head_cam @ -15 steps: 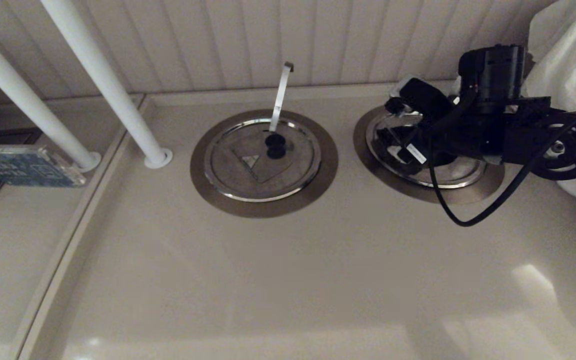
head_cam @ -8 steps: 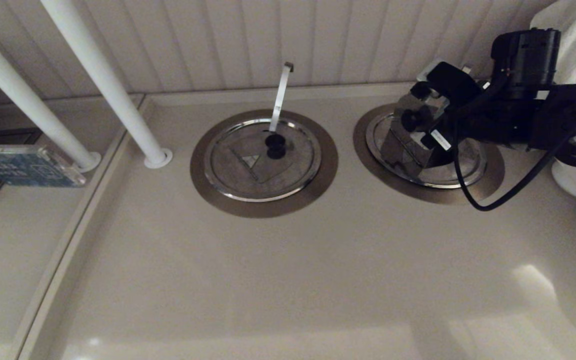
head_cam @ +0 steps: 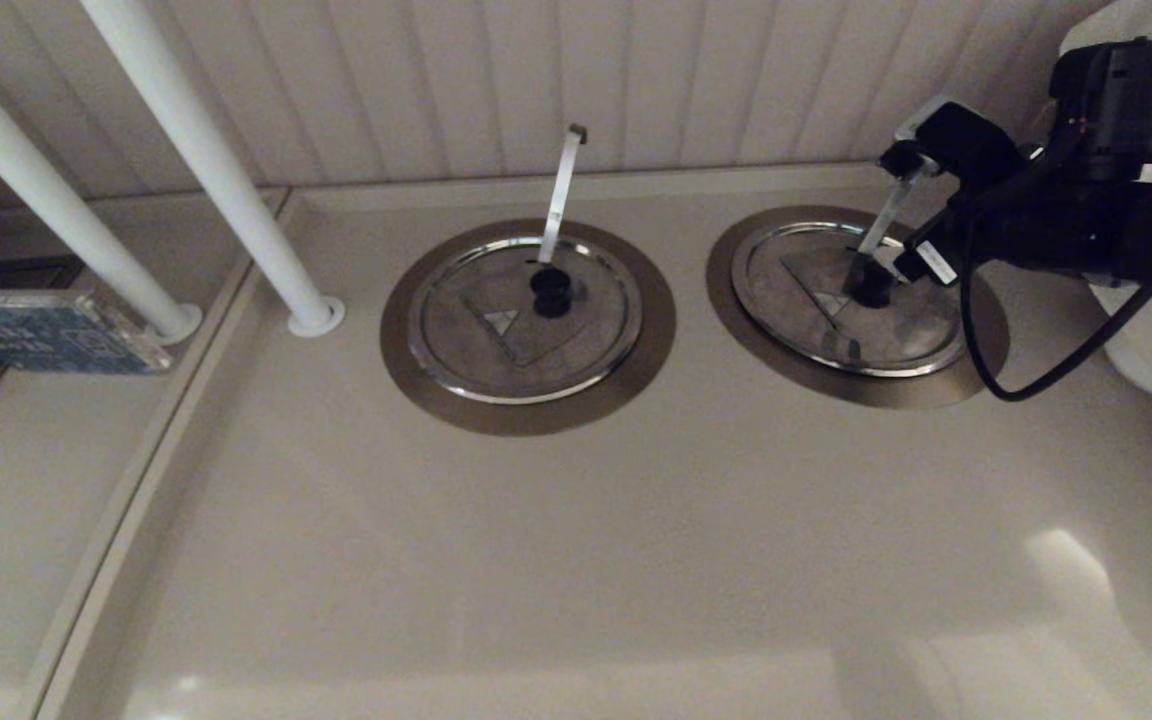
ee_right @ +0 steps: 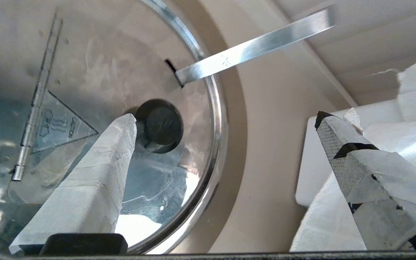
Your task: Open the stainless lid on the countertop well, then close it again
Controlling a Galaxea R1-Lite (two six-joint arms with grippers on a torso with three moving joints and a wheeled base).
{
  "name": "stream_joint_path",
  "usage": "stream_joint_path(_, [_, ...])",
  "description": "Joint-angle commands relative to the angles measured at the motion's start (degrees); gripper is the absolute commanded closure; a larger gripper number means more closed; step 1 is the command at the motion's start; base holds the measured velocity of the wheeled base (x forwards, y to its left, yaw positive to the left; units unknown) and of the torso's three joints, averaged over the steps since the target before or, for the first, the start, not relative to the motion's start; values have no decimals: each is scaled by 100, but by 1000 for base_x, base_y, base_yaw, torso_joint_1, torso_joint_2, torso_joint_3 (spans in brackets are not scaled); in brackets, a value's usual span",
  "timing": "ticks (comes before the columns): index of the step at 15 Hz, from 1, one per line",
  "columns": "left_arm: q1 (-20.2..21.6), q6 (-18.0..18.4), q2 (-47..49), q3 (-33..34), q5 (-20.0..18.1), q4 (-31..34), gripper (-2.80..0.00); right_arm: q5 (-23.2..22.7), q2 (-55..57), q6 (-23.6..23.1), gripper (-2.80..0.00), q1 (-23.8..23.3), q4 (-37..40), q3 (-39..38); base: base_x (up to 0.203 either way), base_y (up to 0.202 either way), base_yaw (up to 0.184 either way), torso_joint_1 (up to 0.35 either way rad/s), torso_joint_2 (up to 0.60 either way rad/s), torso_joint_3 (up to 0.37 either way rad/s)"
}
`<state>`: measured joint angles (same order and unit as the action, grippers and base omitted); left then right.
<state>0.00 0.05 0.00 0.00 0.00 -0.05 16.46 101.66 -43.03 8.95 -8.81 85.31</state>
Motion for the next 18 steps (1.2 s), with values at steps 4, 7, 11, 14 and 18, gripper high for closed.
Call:
stream_joint_path(4, [0,3,-8,-1,0,-4,0,-10,-303,1188,-280,-18,27,-70,0,0,0,0,0,0])
stream_joint_path(7, [0,4,-7,0,0,3,0,-12,-1043,2317,0,-20,319,-620,0,0,0,0,0,0])
stream_joint_path(11, [0,1,-2,0,0,3,0,-75,-2766,3110,0,-10,588,-2358,0,0,0,0,0,0])
stream_joint_path(14, [0,4,0,0,0,3,0,-59,-4203,3479,0,-10,646,-3504,0,0,0,0,0,0])
stream_joint_path(18, [0,4,-7,-3,0,-1,0,187,-6252,3740,0,-54,1472,-4429,0,0,0,0,0,0])
